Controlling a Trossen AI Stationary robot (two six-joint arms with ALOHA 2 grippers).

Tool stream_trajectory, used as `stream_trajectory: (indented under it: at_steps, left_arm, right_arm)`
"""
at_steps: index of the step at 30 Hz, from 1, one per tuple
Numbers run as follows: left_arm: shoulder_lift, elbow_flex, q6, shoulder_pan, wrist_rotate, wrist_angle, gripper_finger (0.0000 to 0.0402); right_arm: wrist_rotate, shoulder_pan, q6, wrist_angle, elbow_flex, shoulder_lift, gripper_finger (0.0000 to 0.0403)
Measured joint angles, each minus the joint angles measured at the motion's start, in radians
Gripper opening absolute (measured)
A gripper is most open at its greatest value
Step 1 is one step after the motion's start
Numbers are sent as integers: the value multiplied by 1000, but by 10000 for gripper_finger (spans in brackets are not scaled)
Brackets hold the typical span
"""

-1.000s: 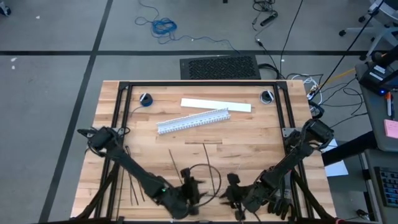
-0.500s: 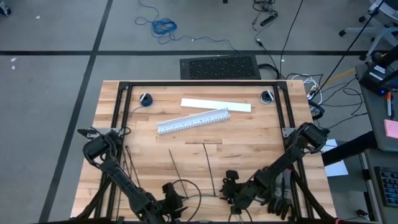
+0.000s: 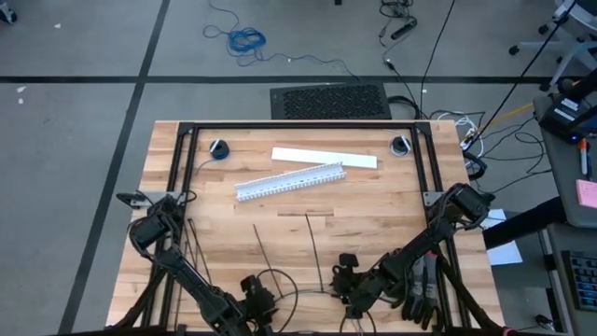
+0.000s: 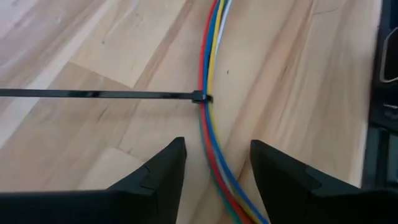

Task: Ziptie cables
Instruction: Put the colored ziptied cables into the white cable duct

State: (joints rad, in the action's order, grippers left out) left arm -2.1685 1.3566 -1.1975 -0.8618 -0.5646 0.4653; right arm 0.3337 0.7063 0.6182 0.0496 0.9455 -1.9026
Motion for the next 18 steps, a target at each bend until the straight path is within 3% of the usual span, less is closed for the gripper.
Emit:
stream_trajectory:
  at_steps: [9, 15, 18]
  left_arm:
    - [-7, -9, 46, 33, -49, 92, 82]
    - [-12, -19, 79, 84, -156, 315, 23]
    - [-15, -29, 82, 105, -200, 396, 13]
  right_arm:
    - [-1, -24, 36, -136, 7, 2, 83]
    - [-1, -77, -30, -190, 6, 3, 15]
    - [1, -114, -82, -195, 6, 2, 5]
